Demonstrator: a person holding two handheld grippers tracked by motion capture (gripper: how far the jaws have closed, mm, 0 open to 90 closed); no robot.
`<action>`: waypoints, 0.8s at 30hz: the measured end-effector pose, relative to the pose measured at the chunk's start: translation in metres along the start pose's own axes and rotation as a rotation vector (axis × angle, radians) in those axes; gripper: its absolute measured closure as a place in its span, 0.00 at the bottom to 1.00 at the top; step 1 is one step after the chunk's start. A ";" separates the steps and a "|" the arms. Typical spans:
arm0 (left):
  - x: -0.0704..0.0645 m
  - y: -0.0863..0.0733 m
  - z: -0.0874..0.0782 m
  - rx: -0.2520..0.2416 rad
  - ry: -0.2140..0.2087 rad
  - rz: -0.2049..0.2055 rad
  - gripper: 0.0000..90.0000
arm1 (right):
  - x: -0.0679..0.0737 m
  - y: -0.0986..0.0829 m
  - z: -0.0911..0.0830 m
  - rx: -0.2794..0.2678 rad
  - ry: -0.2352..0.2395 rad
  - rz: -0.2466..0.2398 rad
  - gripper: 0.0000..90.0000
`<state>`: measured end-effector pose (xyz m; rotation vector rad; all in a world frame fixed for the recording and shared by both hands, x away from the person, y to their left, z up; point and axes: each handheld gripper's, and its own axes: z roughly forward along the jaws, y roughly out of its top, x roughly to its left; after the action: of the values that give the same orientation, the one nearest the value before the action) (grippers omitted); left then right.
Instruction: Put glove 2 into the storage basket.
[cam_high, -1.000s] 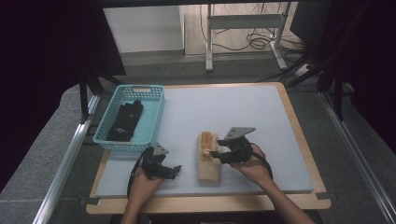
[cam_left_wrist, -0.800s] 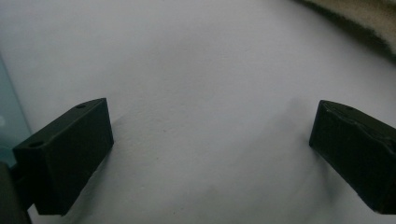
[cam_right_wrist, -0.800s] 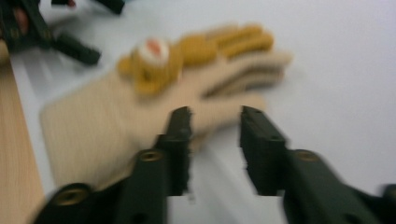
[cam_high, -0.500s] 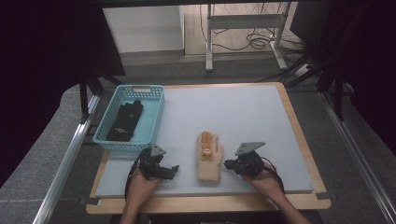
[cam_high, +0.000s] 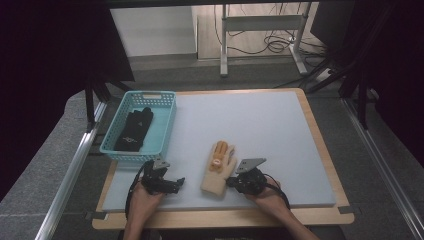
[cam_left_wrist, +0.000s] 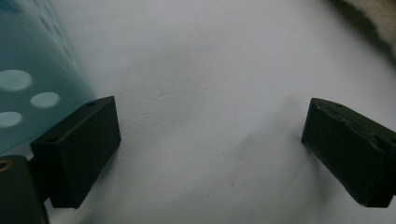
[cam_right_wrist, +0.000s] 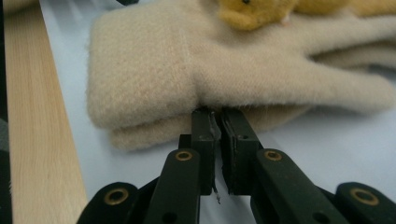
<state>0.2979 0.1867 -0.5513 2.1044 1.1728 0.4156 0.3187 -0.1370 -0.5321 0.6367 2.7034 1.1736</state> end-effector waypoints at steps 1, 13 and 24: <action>0.000 0.000 0.000 0.000 0.000 0.000 0.05 | 0.000 0.000 0.000 0.000 0.000 0.000 0.91; 0.000 -0.001 0.000 -0.007 0.001 -0.001 0.05 | 0.011 0.025 0.031 -0.011 -0.025 -0.053 0.91; 0.000 -0.001 0.001 -0.006 -0.003 0.001 0.04 | 0.008 0.025 0.014 -0.004 -0.065 -0.060 0.83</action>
<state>0.2976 0.1866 -0.5523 2.0995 1.1681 0.4161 0.3231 -0.1089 -0.5229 0.5783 2.6461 1.1233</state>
